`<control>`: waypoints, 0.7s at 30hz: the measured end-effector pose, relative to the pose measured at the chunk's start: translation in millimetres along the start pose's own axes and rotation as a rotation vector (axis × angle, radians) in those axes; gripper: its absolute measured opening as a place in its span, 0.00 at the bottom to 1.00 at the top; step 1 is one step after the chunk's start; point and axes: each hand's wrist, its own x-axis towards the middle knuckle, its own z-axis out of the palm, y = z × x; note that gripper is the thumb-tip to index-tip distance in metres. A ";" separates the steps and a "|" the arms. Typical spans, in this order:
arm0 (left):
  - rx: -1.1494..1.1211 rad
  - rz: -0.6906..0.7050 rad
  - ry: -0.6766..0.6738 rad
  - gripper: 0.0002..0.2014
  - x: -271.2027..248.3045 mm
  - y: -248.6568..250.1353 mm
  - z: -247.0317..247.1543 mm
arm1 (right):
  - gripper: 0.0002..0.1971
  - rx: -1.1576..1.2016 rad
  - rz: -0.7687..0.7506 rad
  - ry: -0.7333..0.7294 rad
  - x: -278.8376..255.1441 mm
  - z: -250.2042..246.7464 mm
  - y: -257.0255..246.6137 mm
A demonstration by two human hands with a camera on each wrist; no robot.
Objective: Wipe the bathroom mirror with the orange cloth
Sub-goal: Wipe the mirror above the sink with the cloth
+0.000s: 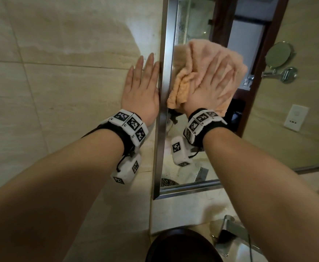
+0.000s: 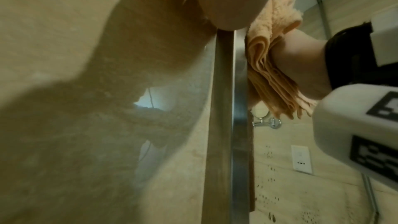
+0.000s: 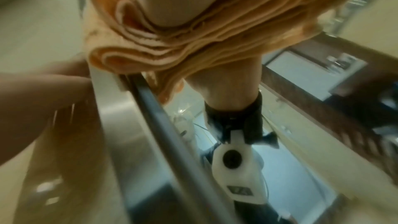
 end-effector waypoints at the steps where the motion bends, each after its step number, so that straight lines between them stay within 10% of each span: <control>1: 0.007 0.007 -0.003 0.30 -1.2 -1.4 0.5 | 0.35 -0.007 0.072 0.005 -5.3 5.5 1.1; 21: 0.052 0.027 -0.057 0.30 -28.7 3.9 6.9 | 0.40 -0.099 0.196 -0.297 -142.6 45.1 76.5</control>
